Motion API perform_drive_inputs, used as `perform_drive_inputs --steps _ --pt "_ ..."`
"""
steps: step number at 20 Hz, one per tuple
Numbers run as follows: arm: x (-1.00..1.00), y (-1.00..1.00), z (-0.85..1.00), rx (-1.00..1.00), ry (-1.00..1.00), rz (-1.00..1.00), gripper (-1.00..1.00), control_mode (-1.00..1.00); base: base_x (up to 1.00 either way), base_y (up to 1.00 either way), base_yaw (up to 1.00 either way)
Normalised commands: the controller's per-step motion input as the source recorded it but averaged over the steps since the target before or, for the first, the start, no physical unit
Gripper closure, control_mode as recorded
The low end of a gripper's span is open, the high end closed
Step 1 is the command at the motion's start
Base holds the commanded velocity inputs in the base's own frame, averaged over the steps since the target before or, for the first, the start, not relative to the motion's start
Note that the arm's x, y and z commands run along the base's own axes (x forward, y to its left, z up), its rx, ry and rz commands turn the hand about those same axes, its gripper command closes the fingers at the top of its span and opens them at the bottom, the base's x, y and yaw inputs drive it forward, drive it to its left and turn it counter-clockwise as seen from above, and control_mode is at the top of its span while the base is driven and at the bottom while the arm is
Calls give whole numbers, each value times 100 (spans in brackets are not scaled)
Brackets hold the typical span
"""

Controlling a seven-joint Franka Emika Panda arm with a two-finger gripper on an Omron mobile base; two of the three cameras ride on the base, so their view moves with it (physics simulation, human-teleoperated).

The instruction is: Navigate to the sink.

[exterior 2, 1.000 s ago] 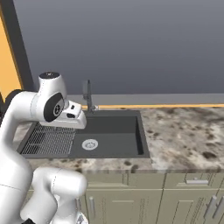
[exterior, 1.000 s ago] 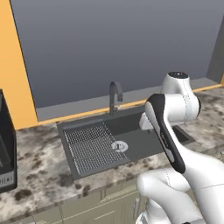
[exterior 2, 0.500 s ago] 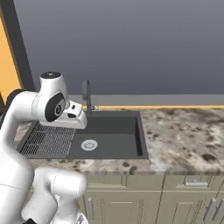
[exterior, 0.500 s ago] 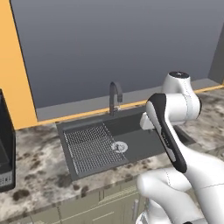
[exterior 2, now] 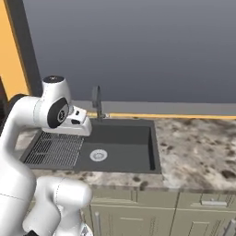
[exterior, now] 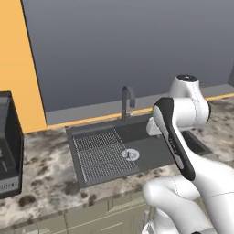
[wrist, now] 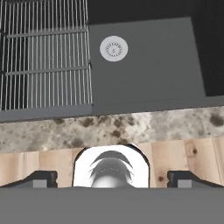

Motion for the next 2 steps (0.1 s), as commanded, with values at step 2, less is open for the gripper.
perform_drive_inputs --steps 2 --pt "0 0 0 0 0 0 -100 100 34 0 13"
